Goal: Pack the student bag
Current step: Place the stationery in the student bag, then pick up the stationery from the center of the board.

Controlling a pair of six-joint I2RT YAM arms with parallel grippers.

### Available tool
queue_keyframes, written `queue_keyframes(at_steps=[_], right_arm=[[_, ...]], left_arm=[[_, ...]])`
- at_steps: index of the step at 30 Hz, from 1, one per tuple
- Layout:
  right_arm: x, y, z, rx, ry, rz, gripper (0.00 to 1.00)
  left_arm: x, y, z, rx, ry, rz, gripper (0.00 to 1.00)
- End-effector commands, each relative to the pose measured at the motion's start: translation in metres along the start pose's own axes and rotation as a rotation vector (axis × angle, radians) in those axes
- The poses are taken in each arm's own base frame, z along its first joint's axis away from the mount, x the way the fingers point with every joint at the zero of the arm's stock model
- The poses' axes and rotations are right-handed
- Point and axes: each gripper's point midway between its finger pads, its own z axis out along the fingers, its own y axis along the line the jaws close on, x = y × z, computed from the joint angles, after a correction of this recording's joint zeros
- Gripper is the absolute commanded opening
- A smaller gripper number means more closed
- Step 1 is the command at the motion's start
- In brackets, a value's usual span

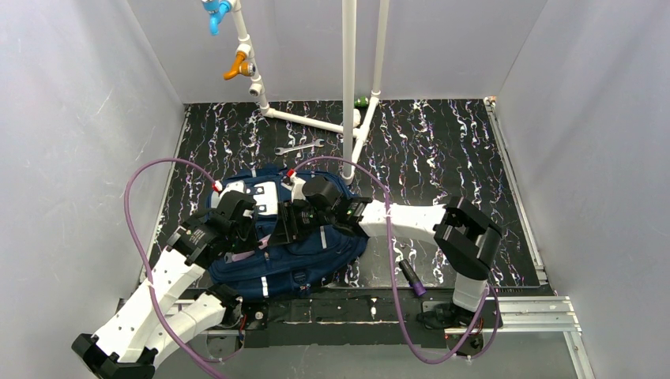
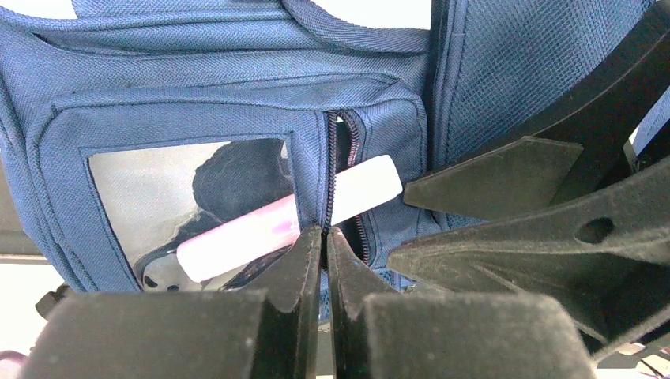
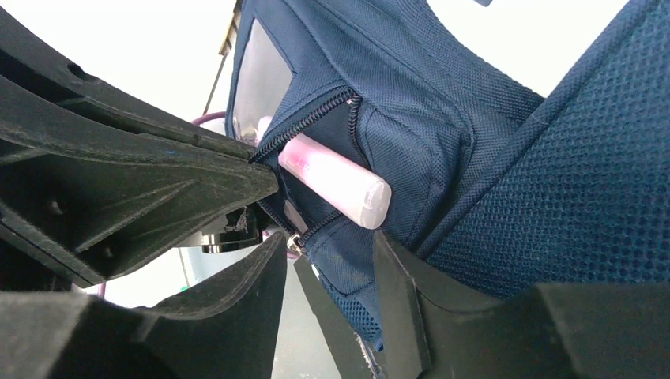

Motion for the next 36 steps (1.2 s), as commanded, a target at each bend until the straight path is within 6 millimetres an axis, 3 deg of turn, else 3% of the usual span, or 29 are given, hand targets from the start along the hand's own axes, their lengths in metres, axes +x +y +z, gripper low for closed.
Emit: queue_keyframes(at_steps=[1,6,11,14,15,19,22,24,25,27,28,29,31,33,36], right_arm=[[0.004,-0.014,-0.004,0.054,0.011,-0.014,0.49],[0.002,-0.018,0.020,0.034,0.017,-0.030,0.40],[0.020,0.016,0.050,-0.057,0.089,-0.047,0.21],[0.027,0.033,0.042,-0.118,0.090,-0.015,0.16],[0.027,0.029,0.035,-0.103,0.081,-0.009,0.16],[0.017,0.006,-0.010,0.021,0.041,-0.049,0.22],[0.012,-0.007,-0.049,0.149,0.045,-0.128,0.36],[0.007,-0.011,-0.088,0.268,0.014,-0.170,0.50],[0.008,-0.022,-0.107,0.351,-0.001,-0.167,0.59],[0.007,-0.063,-0.156,0.608,-0.095,-0.058,0.84],[0.014,-0.090,-0.186,0.759,-0.156,0.067,0.95],[0.021,-0.112,-0.216,0.877,-0.246,0.200,0.98],[0.055,-0.148,-0.258,1.010,-0.376,0.490,0.98],[0.097,-0.170,-0.279,1.037,-0.422,0.781,0.98],[0.137,-0.187,-0.279,0.946,-0.491,1.063,0.99]], left_arm=[[-0.009,-0.007,-0.007,0.044,-0.041,-0.011,0.00],[-0.007,-0.008,-0.005,0.046,-0.028,-0.008,0.00],[-0.007,-0.009,-0.004,0.046,-0.028,-0.012,0.00],[-0.009,-0.009,-0.004,0.043,-0.031,-0.013,0.00],[-0.009,-0.009,-0.004,0.042,-0.031,-0.013,0.00],[-0.009,-0.011,-0.003,0.052,-0.031,-0.014,0.00],[-0.008,-0.011,-0.001,0.046,-0.028,-0.010,0.00],[-0.007,-0.010,0.000,0.040,-0.025,-0.009,0.00],[-0.008,-0.010,0.000,0.041,-0.026,-0.010,0.00],[-0.007,-0.010,0.001,0.042,-0.025,-0.013,0.00],[-0.007,-0.011,0.002,0.044,-0.025,-0.015,0.00],[-0.007,-0.012,0.003,0.049,-0.026,-0.017,0.00],[-0.006,-0.014,0.005,0.058,-0.020,-0.016,0.00],[-0.005,-0.017,0.007,0.065,-0.015,-0.015,0.00],[-0.006,-0.020,0.008,0.073,-0.007,-0.015,0.00]])
